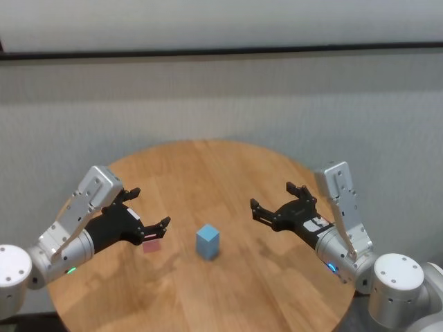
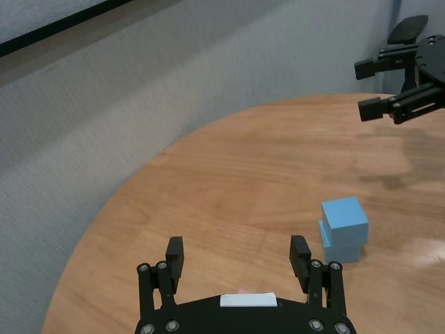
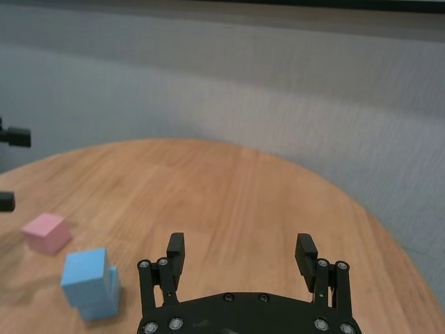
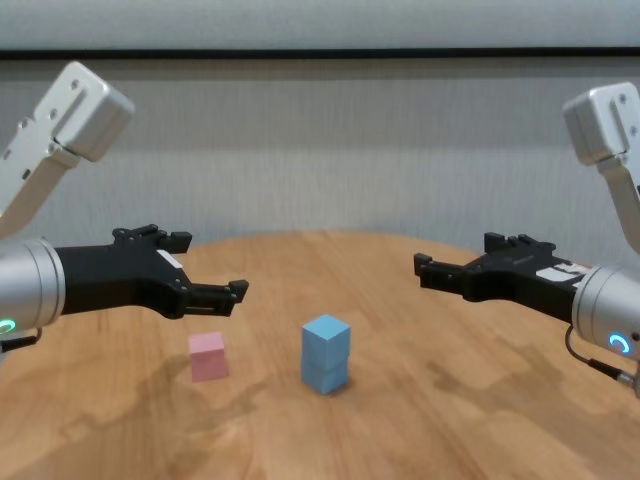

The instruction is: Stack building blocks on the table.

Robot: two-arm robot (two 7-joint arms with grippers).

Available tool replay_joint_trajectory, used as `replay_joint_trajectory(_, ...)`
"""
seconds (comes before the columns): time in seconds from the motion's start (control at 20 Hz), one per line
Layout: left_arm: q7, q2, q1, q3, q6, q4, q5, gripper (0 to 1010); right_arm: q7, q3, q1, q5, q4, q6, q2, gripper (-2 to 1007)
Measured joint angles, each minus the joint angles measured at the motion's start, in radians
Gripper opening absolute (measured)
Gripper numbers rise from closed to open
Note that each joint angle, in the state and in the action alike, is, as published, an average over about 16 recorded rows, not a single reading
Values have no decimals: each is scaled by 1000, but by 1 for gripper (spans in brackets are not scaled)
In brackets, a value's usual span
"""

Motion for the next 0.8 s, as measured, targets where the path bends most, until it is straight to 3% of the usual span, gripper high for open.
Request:
replay_joint_trajectory(0.4,-10,9,-5,-1,-4,29,-1,1002,11,2,-2,1,-2,2,12,1001)
replay_joint_trajectory(0.8,-29,17,-18,-3,-10,87,-5,1002,9,1,-1,1,0,0,10,1001)
